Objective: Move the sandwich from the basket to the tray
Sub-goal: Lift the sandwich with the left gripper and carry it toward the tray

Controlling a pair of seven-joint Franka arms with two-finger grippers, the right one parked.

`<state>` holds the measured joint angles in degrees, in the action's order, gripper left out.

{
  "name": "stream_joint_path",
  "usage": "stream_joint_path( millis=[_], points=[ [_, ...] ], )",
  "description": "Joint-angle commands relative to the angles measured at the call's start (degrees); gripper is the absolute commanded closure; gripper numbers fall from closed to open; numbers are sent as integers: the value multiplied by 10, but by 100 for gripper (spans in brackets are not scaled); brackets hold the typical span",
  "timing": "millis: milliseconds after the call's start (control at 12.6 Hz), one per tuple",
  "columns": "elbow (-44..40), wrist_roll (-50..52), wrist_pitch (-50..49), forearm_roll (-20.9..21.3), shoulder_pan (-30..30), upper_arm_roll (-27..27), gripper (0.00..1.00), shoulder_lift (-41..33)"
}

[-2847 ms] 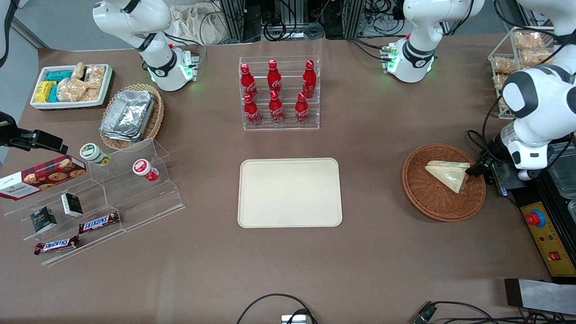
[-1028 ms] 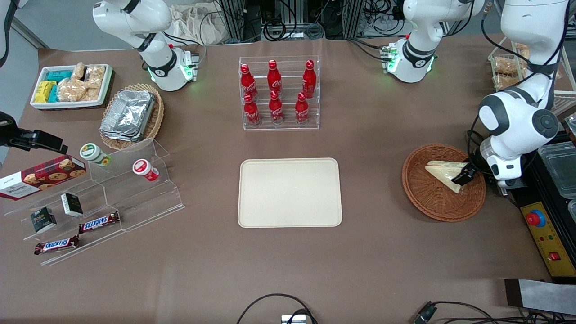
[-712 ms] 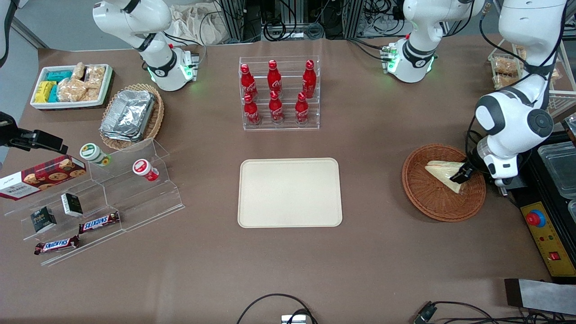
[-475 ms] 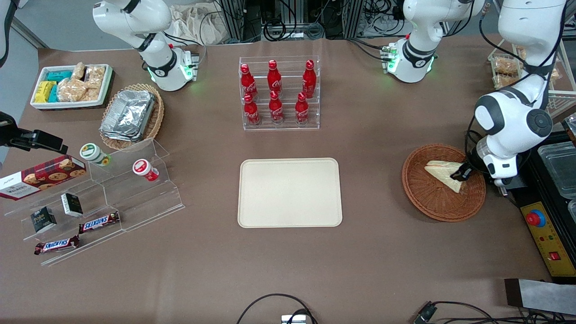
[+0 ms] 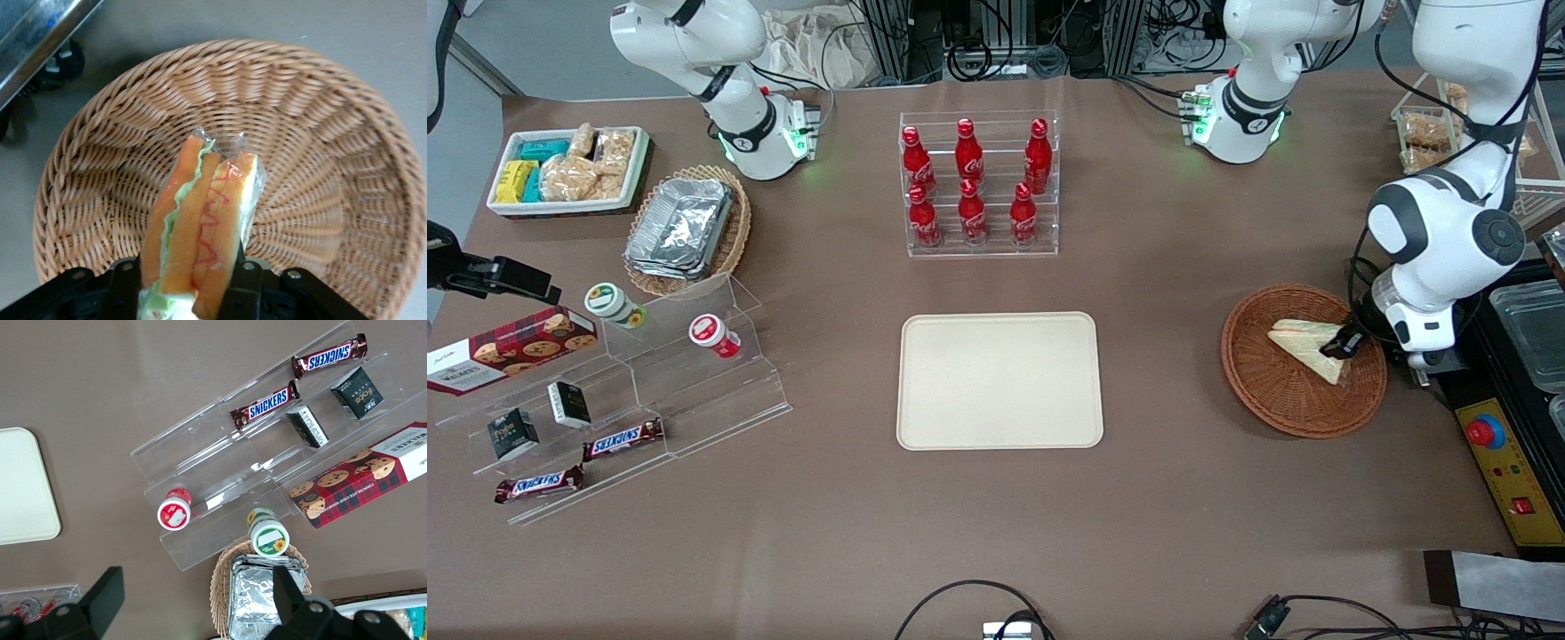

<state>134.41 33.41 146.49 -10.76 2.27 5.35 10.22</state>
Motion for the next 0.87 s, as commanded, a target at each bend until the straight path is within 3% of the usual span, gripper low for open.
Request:
stream_joint_path(
  millis=[0,316,475,791],
  points=[
    [-25,-4,-55,7,-5,-2,57,-34],
    [-95,-11,-160,104,-5,-34,57,-54],
    [-99,-41,-166,152,-5,-65,57,-65],
    [-97,-164,-168,156,-5,-102,57,-83]
  ],
)
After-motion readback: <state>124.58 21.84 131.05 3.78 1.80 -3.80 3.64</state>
